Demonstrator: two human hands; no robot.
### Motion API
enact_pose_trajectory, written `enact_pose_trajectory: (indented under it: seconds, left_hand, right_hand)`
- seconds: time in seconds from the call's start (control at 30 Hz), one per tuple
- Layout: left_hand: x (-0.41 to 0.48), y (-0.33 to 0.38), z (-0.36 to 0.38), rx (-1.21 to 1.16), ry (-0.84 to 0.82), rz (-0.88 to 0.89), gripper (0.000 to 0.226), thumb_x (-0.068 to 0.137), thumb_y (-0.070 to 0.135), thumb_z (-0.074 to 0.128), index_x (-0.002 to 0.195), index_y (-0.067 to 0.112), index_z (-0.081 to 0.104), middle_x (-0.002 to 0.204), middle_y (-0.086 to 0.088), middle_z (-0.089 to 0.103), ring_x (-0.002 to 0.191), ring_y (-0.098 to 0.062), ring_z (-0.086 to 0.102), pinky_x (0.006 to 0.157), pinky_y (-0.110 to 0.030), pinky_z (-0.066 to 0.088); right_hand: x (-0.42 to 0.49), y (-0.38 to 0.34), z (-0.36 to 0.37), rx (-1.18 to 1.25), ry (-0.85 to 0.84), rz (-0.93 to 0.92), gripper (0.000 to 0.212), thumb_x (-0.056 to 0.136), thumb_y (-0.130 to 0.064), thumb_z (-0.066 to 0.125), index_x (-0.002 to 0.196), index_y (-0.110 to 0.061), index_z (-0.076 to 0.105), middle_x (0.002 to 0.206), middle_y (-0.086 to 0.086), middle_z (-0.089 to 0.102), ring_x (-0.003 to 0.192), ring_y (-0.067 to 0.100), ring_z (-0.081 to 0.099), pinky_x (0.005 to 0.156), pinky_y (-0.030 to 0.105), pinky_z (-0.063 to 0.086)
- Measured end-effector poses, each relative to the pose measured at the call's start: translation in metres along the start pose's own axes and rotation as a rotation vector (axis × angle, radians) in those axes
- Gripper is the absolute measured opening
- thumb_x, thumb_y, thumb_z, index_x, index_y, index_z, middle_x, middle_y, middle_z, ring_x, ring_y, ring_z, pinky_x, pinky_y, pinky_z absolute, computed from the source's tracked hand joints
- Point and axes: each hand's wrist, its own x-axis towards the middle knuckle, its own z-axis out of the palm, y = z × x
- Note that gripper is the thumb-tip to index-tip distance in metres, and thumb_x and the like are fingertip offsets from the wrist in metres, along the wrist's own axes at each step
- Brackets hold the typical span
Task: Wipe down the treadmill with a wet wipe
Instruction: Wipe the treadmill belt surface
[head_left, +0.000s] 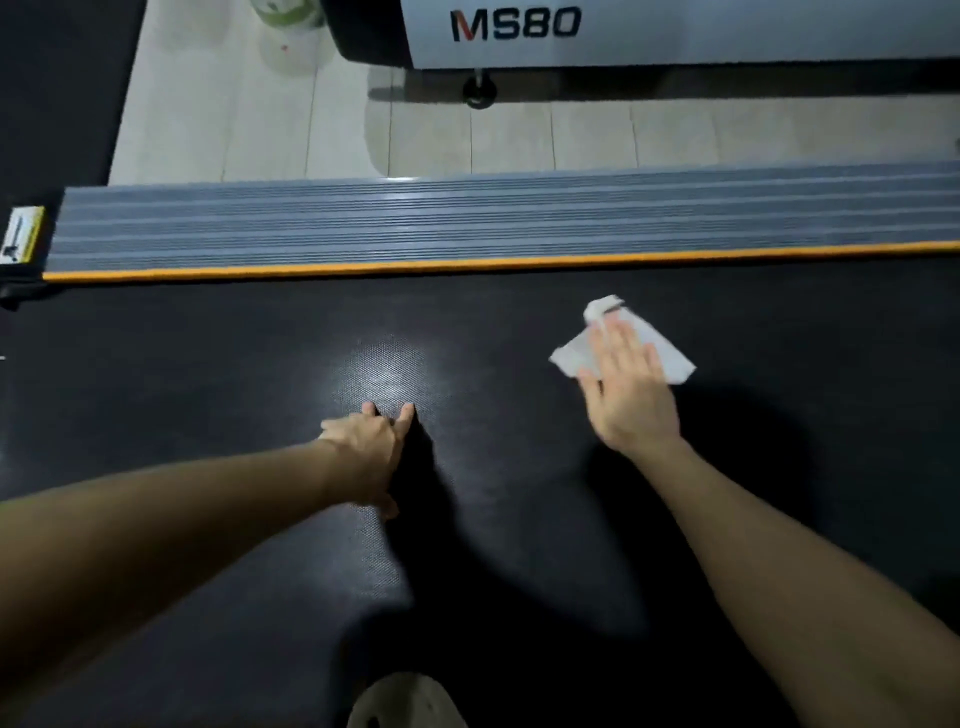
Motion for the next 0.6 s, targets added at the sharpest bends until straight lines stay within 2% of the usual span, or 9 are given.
enact_pose_trajectory:
  seconds: [0.07,0.13,0.23,0.3,0.33,0.4,0.5,0.53,0.6]
  left_hand:
    - [0.009,-0.012,-0.016,0.002,0.019,0.059,0.123,0.078,0.071,0.082,0.168,0.018,0.019,0.143,-0.013,0.059,0.128,-0.031,0.063,0.099,-0.042,0.057]
    - [0.018,-0.013,-0.029,0.010,0.102,0.060,0.108,0.080,0.069,0.081,0.163,0.023,0.030,0.142,-0.009,0.059,0.122,-0.031,0.065,0.094,-0.044,0.060]
    - [0.044,-0.007,-0.037,-0.016,0.205,-0.022,0.139,0.071,0.070,0.086,0.169,0.022,0.001,0.168,-0.021,0.017,0.148,-0.043,0.038,0.101,-0.058,0.056]
    - [0.062,-0.003,-0.032,-0.005,0.215,-0.059,0.155,0.066,0.071,0.089,0.168,0.018,-0.016,0.174,-0.024,-0.008,0.159,-0.051,0.013,0.111,-0.066,0.046]
    - [0.069,-0.002,-0.029,-0.007,0.210,-0.065,0.158,0.067,0.068,0.090,0.167,0.015,-0.020,0.173,-0.027,-0.014,0.159,-0.055,0.005,0.114,-0.067,0.042]
    - [0.075,0.002,-0.025,-0.025,0.206,-0.064,0.158,0.069,0.061,0.092,0.165,0.011,-0.022,0.171,-0.032,-0.018,0.158,-0.060,0.000,0.117,-0.067,0.039]
    - [0.075,0.007,-0.028,-0.031,0.197,-0.062,0.156,0.071,0.057,0.092,0.164,0.008,-0.023,0.170,-0.035,-0.018,0.156,-0.063,-0.001,0.118,-0.068,0.037]
    - [0.075,0.008,-0.029,-0.025,0.193,-0.068,0.156,0.071,0.057,0.092,0.164,0.007,-0.023,0.169,-0.035,-0.018,0.155,-0.063,0.000,0.118,-0.069,0.037]
    - [0.079,0.008,-0.027,-0.003,0.192,-0.076,0.155,0.072,0.058,0.091,0.164,0.005,-0.023,0.169,-0.037,-0.018,0.155,-0.065,0.000,0.118,-0.069,0.037]
  right_hand:
    - [0.003,0.000,0.002,0.005,0.018,0.298,0.067,0.109,-0.043,0.028,0.168,-0.010,0.025,0.177,0.011,0.020,0.164,0.029,0.017,0.127,0.058,0.023]
    - [0.014,-0.041,0.010,0.041,0.058,0.399,0.069,0.109,-0.044,0.022,0.169,-0.008,0.021,0.178,0.013,0.014,0.164,0.031,0.012,0.130,0.056,0.018]
    - [0.025,-0.091,0.025,-0.066,-0.008,-0.052,0.066,0.111,-0.037,0.012,0.170,-0.009,0.013,0.178,0.012,0.009,0.165,0.031,0.007,0.131,0.054,0.015]
    - [0.027,-0.074,0.024,-0.088,-0.083,-0.389,0.062,0.113,-0.037,0.016,0.171,-0.016,0.013,0.179,0.004,0.007,0.166,0.022,0.004,0.134,0.049,0.009]
    - [0.028,-0.052,0.023,-0.107,-0.090,-0.452,0.061,0.113,-0.038,0.019,0.171,-0.018,0.014,0.179,0.002,0.008,0.165,0.020,0.004,0.135,0.047,0.007]
    - [0.025,-0.003,0.023,-0.127,0.007,-0.244,0.059,0.115,-0.038,0.025,0.169,-0.014,0.025,0.178,0.006,0.015,0.165,0.023,0.010,0.133,0.053,0.015]
    - [0.019,0.030,0.019,-0.003,0.205,0.454,0.068,0.112,-0.047,0.029,0.166,-0.006,0.031,0.175,0.016,0.021,0.163,0.033,0.018,0.129,0.059,0.021]
    - [0.022,0.013,0.018,0.069,0.215,0.542,0.072,0.110,-0.050,0.029,0.166,-0.004,0.030,0.175,0.017,0.021,0.163,0.034,0.017,0.130,0.058,0.019]
    - [0.033,-0.047,0.023,0.084,0.199,0.327,0.070,0.110,-0.048,0.028,0.166,-0.005,0.031,0.175,0.015,0.025,0.164,0.033,0.016,0.132,0.054,0.014]
